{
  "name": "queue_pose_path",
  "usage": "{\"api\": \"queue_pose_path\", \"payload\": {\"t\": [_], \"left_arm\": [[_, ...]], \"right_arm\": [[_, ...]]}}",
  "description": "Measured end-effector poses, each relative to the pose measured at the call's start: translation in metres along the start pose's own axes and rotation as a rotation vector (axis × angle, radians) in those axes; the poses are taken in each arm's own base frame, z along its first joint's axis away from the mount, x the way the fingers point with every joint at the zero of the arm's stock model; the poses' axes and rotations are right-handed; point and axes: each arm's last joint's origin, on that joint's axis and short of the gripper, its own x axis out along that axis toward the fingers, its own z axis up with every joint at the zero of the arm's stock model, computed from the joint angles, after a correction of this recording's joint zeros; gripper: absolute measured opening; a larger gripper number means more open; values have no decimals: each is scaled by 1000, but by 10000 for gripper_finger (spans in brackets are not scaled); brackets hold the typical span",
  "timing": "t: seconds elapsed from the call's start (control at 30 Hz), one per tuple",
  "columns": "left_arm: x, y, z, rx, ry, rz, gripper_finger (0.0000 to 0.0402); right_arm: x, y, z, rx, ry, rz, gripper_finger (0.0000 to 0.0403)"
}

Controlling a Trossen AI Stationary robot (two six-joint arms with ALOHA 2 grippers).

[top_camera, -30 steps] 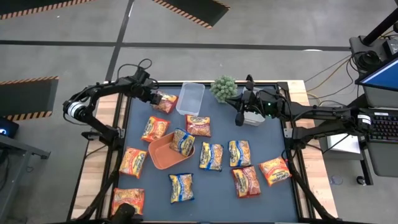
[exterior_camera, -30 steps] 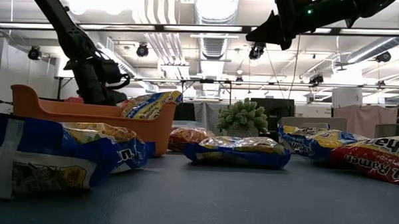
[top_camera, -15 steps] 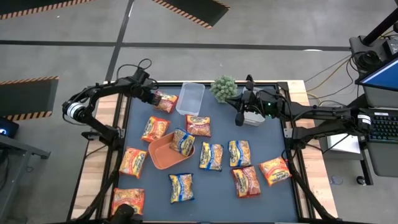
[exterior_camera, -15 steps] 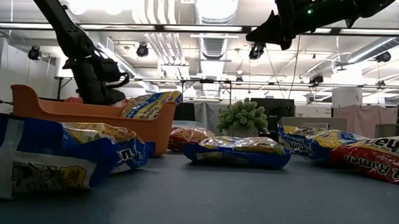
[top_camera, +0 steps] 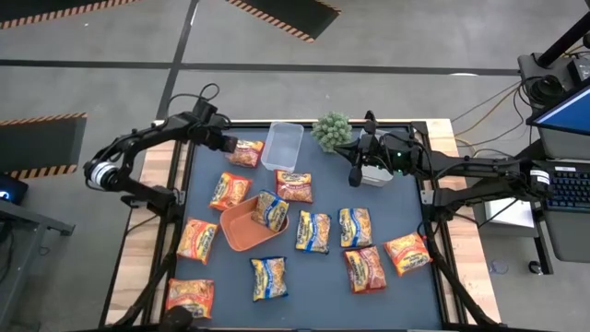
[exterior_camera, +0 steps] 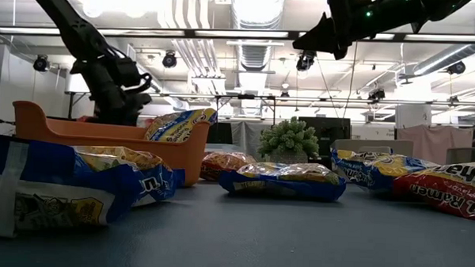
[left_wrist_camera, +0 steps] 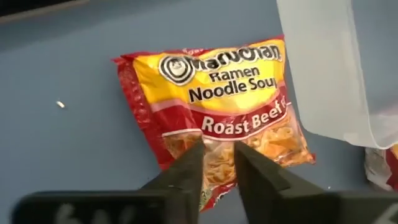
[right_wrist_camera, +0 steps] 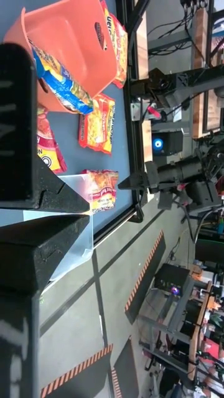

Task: Sort Maruchan noodles
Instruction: Put the red noodle pack into the transparent bin

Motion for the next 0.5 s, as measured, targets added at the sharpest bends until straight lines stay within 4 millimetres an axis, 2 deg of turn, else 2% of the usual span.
{"api": "queue_pose_path", "payload": {"t": [0.3, 0.4, 0.5], "left_arm": [[15, 2, 10, -112, -58, -3, 264], [17, 4, 11, -114, -74, 28, 306], [18, 5, 11, -116, -72, 41, 326]], "right_arm": [[0, 0, -1, -1, 13, 2, 9], [0, 0, -2, -5, 25, 4, 9], [0, 0, -3, -12, 31, 5, 9]]}}
